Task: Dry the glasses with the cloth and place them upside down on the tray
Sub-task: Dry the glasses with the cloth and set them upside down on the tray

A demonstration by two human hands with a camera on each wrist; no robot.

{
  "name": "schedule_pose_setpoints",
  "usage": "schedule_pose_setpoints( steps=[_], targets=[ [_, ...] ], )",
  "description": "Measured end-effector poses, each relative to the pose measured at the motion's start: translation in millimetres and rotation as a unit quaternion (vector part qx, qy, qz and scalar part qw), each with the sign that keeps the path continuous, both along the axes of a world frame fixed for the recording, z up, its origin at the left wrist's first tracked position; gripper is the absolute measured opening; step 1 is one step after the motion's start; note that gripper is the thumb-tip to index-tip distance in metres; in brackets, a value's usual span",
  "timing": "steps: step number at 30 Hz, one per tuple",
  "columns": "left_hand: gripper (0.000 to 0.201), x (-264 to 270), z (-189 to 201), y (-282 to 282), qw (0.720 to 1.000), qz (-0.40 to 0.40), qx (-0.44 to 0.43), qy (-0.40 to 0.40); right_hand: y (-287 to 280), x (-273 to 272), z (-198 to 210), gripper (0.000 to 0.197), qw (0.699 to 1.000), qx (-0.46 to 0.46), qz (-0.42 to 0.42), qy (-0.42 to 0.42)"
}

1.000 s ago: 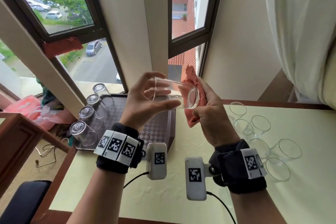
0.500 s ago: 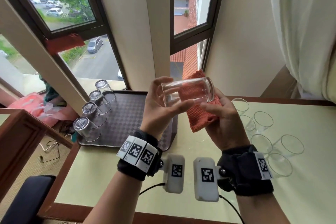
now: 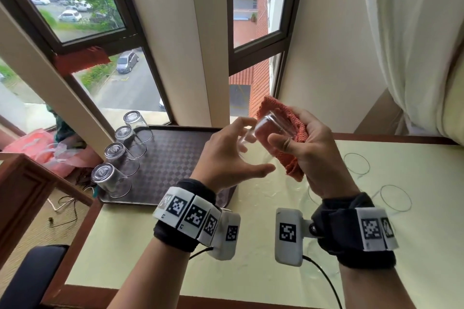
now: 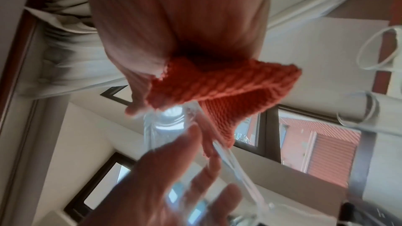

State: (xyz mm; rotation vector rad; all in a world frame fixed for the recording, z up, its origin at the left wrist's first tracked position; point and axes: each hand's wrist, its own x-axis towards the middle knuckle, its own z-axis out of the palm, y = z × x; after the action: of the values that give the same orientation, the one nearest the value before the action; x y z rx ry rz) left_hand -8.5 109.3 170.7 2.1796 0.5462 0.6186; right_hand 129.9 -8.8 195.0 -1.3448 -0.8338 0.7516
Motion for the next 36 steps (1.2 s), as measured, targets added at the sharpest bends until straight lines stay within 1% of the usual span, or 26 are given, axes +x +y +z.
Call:
schedule_pose_setpoints(
  steps=[2, 6, 8, 10, 13, 14, 16, 18, 20, 22, 24, 26, 29, 30, 34, 36],
  targets=[
    [0.084, 3, 0, -1, 1.000, -0.002, -0.013, -0.013, 0, 0, 2, 0.069, 1.000, 0.006, -0.001, 0.003],
    [0.085, 11, 0, -7, 0.990, 0.015, -0.129, -0.053, -2, -4, 4, 0.064, 0.994, 0.032, 0.011, 0.099],
    [0.081, 14, 1, -9, 0.973, 0.021, -0.212, -0.086, -2, -7, 4, 0.064, 0.992, 0.036, 0.022, 0.118],
    [0.079, 16, 3, -11, 0.949, 0.014, -0.292, -0.120, -1, -9, 1, 0.068, 0.992, 0.036, 0.039, 0.116],
    [0.077, 17, 6, -13, 0.919, -0.025, -0.364, -0.151, 1, -12, -5, 0.057, 0.990, 0.035, 0.071, 0.116],
    [0.080, 18, 8, -13, 0.910, -0.033, -0.380, -0.160, 1, -13, -8, 0.055, 0.990, 0.031, 0.080, 0.112],
    [0.096, 20, 10, -15, 0.897, -0.037, -0.406, -0.171, 1, -15, -11, 0.054, 0.991, 0.030, 0.090, 0.098],
    [0.108, 21, 11, -17, 0.892, -0.037, -0.418, -0.168, 1, -15, -12, 0.055, 0.992, 0.033, 0.089, 0.079],
    [0.110, 20, 10, -19, 0.892, -0.044, -0.421, -0.158, 1, -14, -13, 0.056, 0.994, 0.037, 0.085, 0.058],
    [0.108, 16, 8, -17, 0.891, -0.060, -0.422, -0.155, -2, -11, -13, 0.051, 0.995, 0.052, 0.079, 0.034],
    [0.114, 9, 8, -10, 0.893, -0.062, -0.417, -0.157, -4, -9, -13, 0.048, 0.995, 0.064, 0.081, 0.015],
    [0.121, 1, 10, 0, 0.891, -0.072, -0.418, -0.161, -6, -9, -14, 0.057, 0.993, 0.061, 0.097, 0.007],
    [0.112, -12, 18, 16, 0.885, -0.100, -0.427, -0.155, -7, -10, -18, 0.086, 0.993, 0.028, 0.113, 0.015],
    [0.107, -15, 20, 20, 0.889, -0.102, -0.422, -0.146, -6, -10, -19, 0.090, 0.993, 0.017, 0.113, 0.022],
    [0.089, -26, 26, 31, 0.913, -0.124, -0.380, -0.081, -7, -8, -17, 0.081, 0.991, -0.012, 0.136, 0.013],
    [0.087, -31, 28, 35, 0.920, -0.143, -0.363, -0.043, -6, -8, -17, 0.079, 0.989, -0.018, 0.149, 0.001]
  ],
)
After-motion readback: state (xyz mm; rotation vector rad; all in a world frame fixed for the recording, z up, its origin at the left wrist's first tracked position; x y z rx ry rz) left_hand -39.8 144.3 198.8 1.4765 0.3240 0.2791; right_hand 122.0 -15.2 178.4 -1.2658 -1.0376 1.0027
